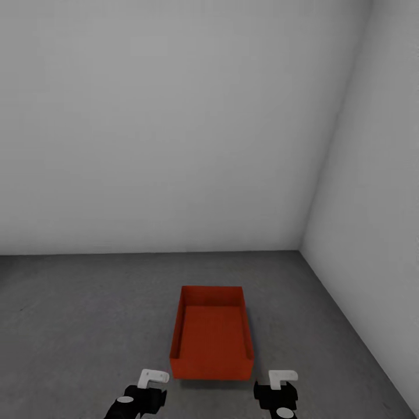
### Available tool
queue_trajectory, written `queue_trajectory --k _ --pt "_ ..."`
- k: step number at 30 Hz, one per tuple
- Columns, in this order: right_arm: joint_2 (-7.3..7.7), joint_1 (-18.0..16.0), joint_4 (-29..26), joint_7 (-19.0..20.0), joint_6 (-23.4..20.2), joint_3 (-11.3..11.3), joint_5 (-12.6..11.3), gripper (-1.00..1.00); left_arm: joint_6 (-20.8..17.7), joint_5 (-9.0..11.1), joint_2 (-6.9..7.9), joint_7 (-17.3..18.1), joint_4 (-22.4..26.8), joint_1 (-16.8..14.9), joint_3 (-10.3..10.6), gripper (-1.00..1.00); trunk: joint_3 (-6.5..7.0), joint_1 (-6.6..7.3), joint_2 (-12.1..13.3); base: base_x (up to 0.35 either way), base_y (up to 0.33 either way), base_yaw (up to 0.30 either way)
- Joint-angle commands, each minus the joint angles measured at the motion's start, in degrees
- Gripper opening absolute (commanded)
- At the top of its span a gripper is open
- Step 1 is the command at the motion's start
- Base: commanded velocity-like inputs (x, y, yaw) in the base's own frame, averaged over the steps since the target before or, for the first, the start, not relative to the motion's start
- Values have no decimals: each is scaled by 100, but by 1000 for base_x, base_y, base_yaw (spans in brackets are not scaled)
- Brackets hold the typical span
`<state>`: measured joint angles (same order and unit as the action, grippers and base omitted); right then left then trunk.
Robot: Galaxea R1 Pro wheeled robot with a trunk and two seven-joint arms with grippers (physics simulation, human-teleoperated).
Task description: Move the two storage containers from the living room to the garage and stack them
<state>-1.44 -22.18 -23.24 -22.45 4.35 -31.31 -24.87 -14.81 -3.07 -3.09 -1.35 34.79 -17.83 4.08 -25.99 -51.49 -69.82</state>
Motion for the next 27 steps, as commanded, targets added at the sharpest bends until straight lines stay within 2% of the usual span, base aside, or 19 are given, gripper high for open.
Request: queue_trajectory --k 1,5,8,11,13,17,19,23,27 --pt "3 -6 3 -31 36 -48 -61 100 -32 -33 1 -14 11 0 13 100 -5 1 -3 -27 0 0" --pt "3 -5 20 -31 39 -46 -60 100 -24 -21 1 -16 6 -1 14 100 -5 1 -3 -9 0 0" --pt "-10 -5 367 -31 57 -49 -76 100 -15 -12 1 -29 -111 -1 10 100 -5 1 -3 -1 0 0" --pt "-67 -2 976 15 54 -45 -99 100 -7 -10 11 -35 -383 -1 -7 100 -5 1 -3 0 0 0" --pt "-160 -2 1533 57 75 -43 -103 100 4 -10 16 -33 -635 -1 -15 100 -5 1 -3 0 0 0" --pt "-337 -1 2207 317 174 -39 -105 100 28 -9 29 -35 -1013 -1 -20 100 -5 1 -3 0 0 0" --pt "-368 1 2349 453 218 -36 -105 100 104 -9 43 -38 -1164 -1 -21 100 -5 1 -3 0 0 0" --pt "-389 73 2474 626 274 -34 -107 100 547 9 85 -40 -1776 1 -21 100 -5 1 -3 0 0 0" --pt "-376 246 2496 658 291 -33 -103 100 1008 158 168 -40 -2466 -1 -21 100 -5 1 -3 0 0 0"
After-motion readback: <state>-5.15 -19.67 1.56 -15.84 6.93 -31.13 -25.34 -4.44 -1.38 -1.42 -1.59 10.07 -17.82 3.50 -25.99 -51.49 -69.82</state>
